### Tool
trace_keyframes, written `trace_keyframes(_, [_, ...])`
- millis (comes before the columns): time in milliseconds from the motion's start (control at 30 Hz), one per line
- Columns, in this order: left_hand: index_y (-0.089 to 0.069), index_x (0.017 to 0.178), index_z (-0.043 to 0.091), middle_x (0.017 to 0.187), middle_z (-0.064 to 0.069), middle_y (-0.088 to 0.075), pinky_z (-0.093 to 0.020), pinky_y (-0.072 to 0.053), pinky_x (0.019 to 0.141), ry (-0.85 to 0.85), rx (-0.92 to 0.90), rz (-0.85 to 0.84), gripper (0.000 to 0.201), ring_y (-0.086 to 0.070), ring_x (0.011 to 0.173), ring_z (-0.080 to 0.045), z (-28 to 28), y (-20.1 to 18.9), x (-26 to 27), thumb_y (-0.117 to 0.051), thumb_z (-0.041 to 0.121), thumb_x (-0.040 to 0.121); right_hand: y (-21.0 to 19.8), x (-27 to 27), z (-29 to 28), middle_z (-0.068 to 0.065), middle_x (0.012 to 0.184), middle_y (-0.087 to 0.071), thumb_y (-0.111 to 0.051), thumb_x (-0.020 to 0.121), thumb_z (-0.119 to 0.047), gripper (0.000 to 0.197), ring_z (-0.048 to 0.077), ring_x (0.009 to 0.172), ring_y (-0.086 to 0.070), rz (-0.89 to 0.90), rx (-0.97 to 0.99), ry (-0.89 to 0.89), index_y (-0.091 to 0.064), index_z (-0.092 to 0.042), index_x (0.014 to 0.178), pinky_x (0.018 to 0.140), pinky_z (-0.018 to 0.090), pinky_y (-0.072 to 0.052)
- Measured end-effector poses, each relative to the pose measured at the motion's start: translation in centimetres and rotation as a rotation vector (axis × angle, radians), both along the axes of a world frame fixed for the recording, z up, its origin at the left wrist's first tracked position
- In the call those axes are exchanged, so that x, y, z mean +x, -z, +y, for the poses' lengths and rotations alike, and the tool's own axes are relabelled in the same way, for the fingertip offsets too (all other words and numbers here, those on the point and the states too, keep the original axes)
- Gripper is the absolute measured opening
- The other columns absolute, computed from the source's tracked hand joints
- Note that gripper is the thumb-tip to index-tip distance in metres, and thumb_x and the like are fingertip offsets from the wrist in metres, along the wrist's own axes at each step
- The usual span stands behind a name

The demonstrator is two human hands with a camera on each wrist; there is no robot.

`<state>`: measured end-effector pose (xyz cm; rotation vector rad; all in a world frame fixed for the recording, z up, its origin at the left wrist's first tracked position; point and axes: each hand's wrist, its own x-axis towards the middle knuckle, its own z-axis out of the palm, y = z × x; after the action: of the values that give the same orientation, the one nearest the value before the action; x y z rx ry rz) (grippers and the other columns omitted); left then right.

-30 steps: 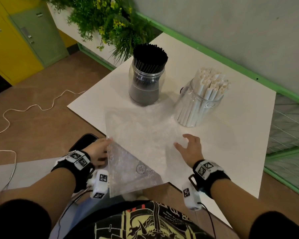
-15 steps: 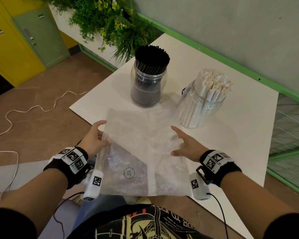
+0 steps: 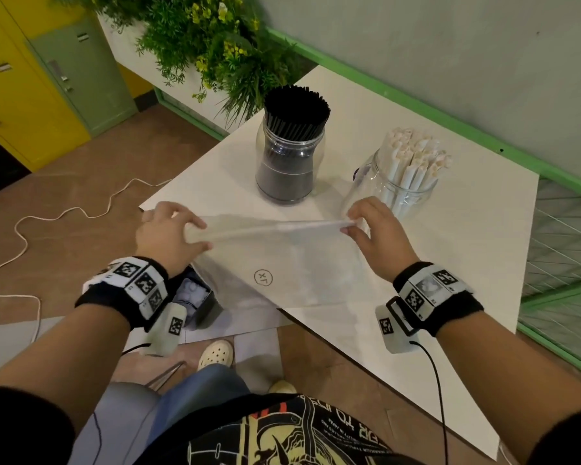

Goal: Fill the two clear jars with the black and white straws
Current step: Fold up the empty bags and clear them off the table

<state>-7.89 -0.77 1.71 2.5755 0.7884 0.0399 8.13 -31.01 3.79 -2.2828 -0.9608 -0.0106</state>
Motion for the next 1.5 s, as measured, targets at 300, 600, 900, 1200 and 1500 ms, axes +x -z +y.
trace_keyframes(300, [-0.061, 0.075, 0.018, 0.08, -0.004, -0.058, -0.035, -0.043, 0.071, 0.239, -0.31, -0.238, 0.015, -0.055, 0.078, -0.023, -6.6, -3.1, 3.7, -0.063, 0.025, 0.089, -4.7, -1.5, 2.1, 0.003, 0.114, -0.057, -0.075, 0.08, -0.033, 0.055, 0.011, 0.102, -0.051, -0.026, 0.116, -0.018, -0.049, -0.012, 0.124, 0.089, 0.023, -0.04])
trace_keyframes(600, [-0.062, 0.105, 0.015, 0.091, -0.004, -0.064, -0.038, -0.056, 0.062, -0.209, -1.078, -0.244, 0.024, -0.065, 0.064, -0.013, -7.1, -5.1, 4.1, -0.04, 0.023, 0.099, -2.9, -3.5, 1.9, 0.009, 0.103, -0.055, -0.068, 0.069, -0.001, 0.02, 0.028, 0.097, -0.048, -0.319, -0.019, -0.265, -0.061, -0.008, 0.086, 0.079, 0.038, -0.043])
trace_keyframes(900, [-0.062, 0.121, 0.005, 0.117, -0.015, -0.065, -0.045, -0.052, 0.09, -0.006, -1.495, -0.187, 0.041, -0.061, 0.111, -0.035, -8.9, -5.5, 3.2, -0.059, 0.032, 0.089, 0.0, -6.1, 3.0, 0.008, 0.15, -0.028, -0.059, 0.086, -0.051, 0.033, 0.031, 0.144, -0.017, -0.172, -0.212, -0.423, -0.064, -0.025, 0.105, 0.109, 0.055, -0.028])
trace_keyframes(1200, [-0.059, 0.122, 0.011, 0.114, -0.012, -0.068, -0.038, -0.052, 0.089, -0.089, -1.744, -0.169, 0.039, -0.067, 0.102, -0.023, -9.8, -5.7, 3.7, -0.036, 0.032, 0.1, 1.1, -6.2, 5.1, 0.001, 0.158, -0.008, -0.082, 0.049, -0.063, 0.133, 0.024, 0.147, -0.002, -0.009, -0.143, -0.123, 0.001, -0.031, 0.147, 0.116, 0.053, -0.017])
trace_keyframes(1500, [-0.052, 0.114, 0.016, 0.109, -0.005, -0.059, -0.04, -0.051, 0.089, -0.179, -0.881, -0.407, 0.021, -0.059, 0.103, -0.025, -7.7, -3.2, 4.1, -0.057, 0.019, 0.094, 0.3, -4.7, 5.1, 0.009, 0.102, -0.064, -0.076, 0.075, -0.031, 0.049, 0.03, 0.092, -0.06, 0.099, -0.292, 0.032, -0.05, -0.012, 0.113, 0.073, 0.037, -0.046])
